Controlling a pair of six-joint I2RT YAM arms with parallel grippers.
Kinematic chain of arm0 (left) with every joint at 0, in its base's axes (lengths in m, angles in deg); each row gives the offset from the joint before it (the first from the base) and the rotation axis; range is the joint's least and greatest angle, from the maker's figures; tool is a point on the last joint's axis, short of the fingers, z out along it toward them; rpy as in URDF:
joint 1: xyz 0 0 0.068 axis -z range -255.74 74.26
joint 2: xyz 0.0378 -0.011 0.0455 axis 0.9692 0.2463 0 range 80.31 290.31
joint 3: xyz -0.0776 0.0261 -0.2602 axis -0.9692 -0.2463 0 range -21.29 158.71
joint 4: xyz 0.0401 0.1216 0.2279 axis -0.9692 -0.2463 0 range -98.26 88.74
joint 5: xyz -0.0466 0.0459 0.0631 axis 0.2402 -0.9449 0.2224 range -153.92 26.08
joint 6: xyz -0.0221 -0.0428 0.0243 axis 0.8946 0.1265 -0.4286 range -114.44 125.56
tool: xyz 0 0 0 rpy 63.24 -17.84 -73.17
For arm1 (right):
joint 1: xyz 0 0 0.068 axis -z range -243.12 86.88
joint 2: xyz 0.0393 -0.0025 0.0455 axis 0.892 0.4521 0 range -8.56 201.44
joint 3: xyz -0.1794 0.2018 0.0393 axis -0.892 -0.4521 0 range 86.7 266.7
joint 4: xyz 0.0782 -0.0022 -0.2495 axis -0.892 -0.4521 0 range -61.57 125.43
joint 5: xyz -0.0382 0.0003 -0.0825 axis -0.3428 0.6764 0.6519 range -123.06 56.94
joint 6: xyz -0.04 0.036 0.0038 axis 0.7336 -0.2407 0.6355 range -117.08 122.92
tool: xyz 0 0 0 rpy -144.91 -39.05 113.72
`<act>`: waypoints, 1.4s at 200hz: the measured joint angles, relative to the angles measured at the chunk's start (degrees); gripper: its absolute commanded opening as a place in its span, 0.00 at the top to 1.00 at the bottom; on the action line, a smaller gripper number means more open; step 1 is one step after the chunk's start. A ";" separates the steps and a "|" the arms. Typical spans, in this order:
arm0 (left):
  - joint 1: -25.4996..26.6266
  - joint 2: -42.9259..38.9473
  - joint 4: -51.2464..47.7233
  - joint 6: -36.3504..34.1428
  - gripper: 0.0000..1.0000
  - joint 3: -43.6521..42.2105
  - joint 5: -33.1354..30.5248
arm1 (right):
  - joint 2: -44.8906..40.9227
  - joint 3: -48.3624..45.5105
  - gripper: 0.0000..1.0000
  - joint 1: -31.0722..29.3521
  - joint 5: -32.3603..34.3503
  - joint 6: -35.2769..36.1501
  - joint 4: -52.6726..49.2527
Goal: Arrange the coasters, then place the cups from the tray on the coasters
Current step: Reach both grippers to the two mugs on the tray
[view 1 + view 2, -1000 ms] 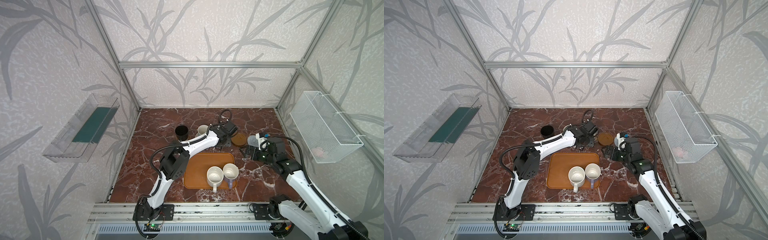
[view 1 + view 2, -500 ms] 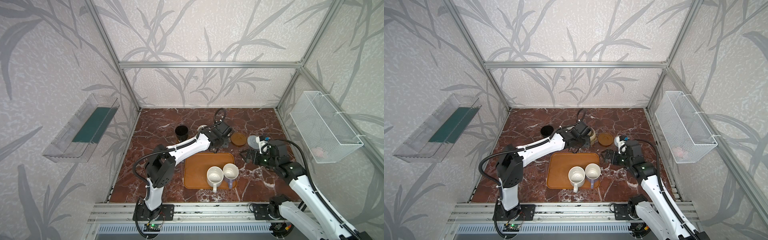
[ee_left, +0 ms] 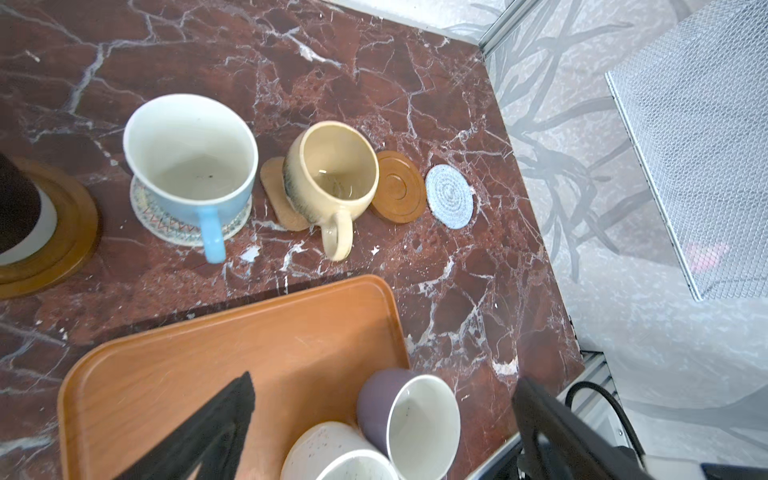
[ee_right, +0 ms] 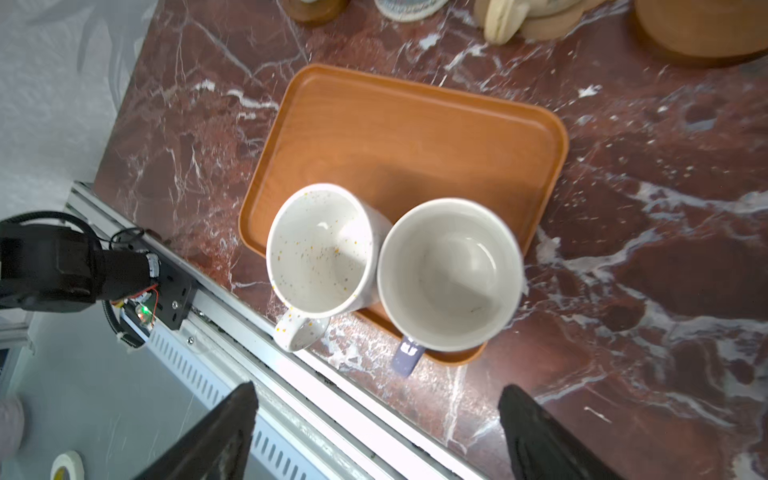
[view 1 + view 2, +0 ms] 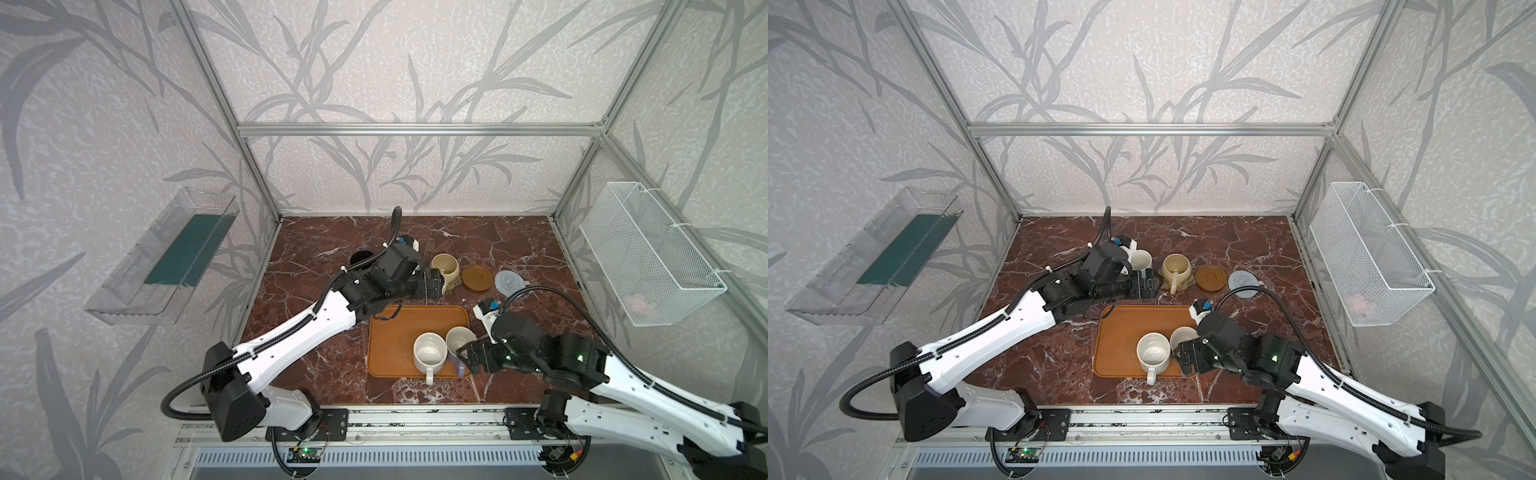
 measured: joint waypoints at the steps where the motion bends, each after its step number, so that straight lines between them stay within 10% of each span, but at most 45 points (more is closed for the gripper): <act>1: -0.02 -0.15 -0.02 -0.02 0.01 -0.17 0.02 | 0.31 0.00 0.10 -0.68 0.35 -0.09 0.00; 98: -0.90 -16.06 -9.42 0.68 0.01 -18.29 -0.26 | 19.19 -0.63 0.18 -19.15 11.37 -12.15 10.75; 280: -1.62 -23.63 -10.86 4.79 0.01 -28.11 0.09 | 31.65 0.02 0.65 -14.49 12.85 -12.46 17.97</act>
